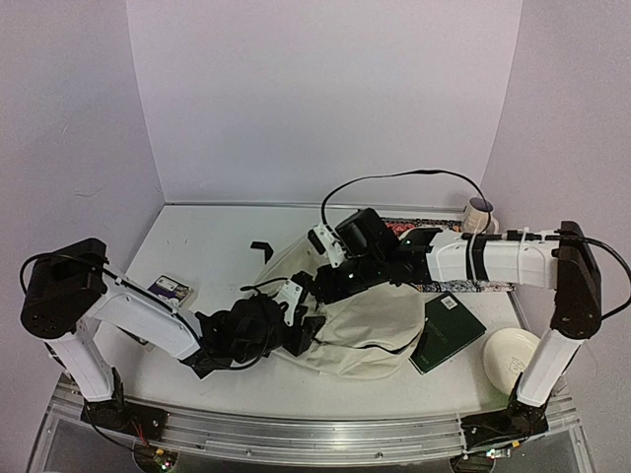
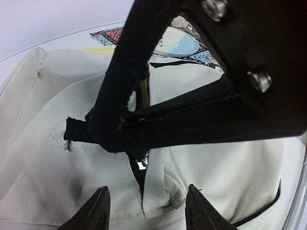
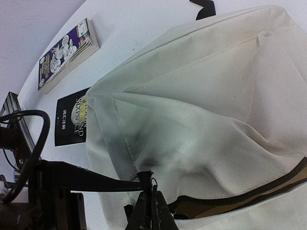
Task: Pack the student bag
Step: Hold the lower front pocket of the student bag, then zip the lower front pocket of the student bag.
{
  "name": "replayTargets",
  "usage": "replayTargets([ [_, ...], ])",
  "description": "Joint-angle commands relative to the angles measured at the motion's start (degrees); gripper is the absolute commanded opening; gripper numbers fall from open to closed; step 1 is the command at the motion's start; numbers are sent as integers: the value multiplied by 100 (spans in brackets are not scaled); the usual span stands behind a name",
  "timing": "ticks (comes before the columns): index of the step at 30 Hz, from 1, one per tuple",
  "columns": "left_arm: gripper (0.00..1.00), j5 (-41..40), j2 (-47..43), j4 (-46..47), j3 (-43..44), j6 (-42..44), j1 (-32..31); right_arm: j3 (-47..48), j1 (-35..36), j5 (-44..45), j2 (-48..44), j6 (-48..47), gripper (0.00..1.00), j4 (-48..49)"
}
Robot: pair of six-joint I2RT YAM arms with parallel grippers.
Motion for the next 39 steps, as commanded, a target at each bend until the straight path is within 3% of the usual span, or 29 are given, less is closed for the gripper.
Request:
replayTargets([
  [1,44,-251,245,633,118,115,-16,6,-9,-156,-319,104,0,331],
  [10,0,-49,339,942,76,164,-60,-23,-71,70,-315,76,0,346],
  [39,0,-108,-776,890,-1415,-677,-82,-161,-1753,613,-576,-392,0,345],
])
